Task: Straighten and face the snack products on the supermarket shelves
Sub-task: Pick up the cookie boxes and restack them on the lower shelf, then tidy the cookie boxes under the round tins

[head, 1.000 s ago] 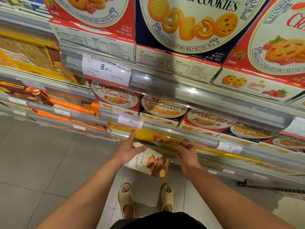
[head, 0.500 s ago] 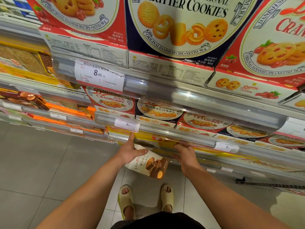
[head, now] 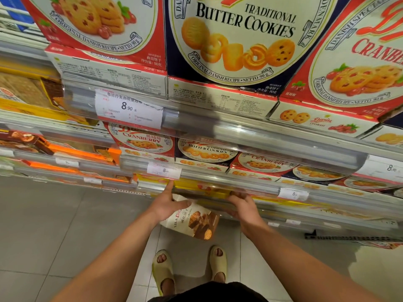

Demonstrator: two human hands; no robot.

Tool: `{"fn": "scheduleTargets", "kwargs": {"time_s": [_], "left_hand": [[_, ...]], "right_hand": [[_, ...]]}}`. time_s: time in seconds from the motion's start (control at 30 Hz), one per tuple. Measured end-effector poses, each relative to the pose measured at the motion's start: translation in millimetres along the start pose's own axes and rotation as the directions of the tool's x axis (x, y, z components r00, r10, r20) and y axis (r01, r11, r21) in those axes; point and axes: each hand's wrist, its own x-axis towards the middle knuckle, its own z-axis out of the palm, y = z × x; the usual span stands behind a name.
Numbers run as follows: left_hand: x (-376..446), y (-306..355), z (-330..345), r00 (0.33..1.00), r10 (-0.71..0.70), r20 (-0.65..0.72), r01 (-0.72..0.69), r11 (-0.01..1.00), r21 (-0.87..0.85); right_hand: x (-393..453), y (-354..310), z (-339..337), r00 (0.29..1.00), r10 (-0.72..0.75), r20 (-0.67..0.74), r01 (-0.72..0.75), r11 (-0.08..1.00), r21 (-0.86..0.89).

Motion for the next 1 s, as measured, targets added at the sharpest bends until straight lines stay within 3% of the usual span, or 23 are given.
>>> {"fn": "scheduleTargets", "kwargs": {"time_s": [0.2,0.37,0.47,0.6,0.77,0.9,1.0], "left_hand": [[-11.6,-2.8,-7.1,0.994,0.108,-0.015,-0.107,0.992,0.065],[-25.8,-23.0,0.1,0.985,0.073,-0.153,-0.06,0.994,0.09],[-43.5,-21.6,11.9,0.984,0.069,-0.161,-0.054,0.994,0.092],[-62.8,-1.2,34.8,0.99,0.139,0.001,-0.139,0.99,0.014],[-78.8,49.2,73.8,0.973,0.172,0.152,-0.156,0.981,-0.114],[-80.4,91.8,118.1,0.954,0.191,0.23,-0.192,0.981,-0.021],[-84.6,120.8,172.2,0.953,0.247,0.177,-0.266,0.96,0.094]], "right_hand": [[-19.0,-4.5,-1.5,0.992,-0.084,0.093,0.097,0.984,-0.148],[-41.8,13.6,-17.2,0.993,-0.117,0.029,0.118,0.891,-0.439],[-57.3,38.2,-36.1,0.991,-0.127,0.04,0.129,0.83,-0.543],[-78.5,61.6,-63.3,0.999,-0.037,0.026,0.044,0.911,-0.411],[-92.7,64.6,-111.7,0.994,-0.089,0.064,0.092,0.995,-0.046],[-113.2,63.1,-171.6,0.974,-0.224,0.029,0.224,0.974,-0.013],[-128.7,71.3,-228.2,0.958,-0.28,-0.06,0.279,0.96,-0.03]]}}
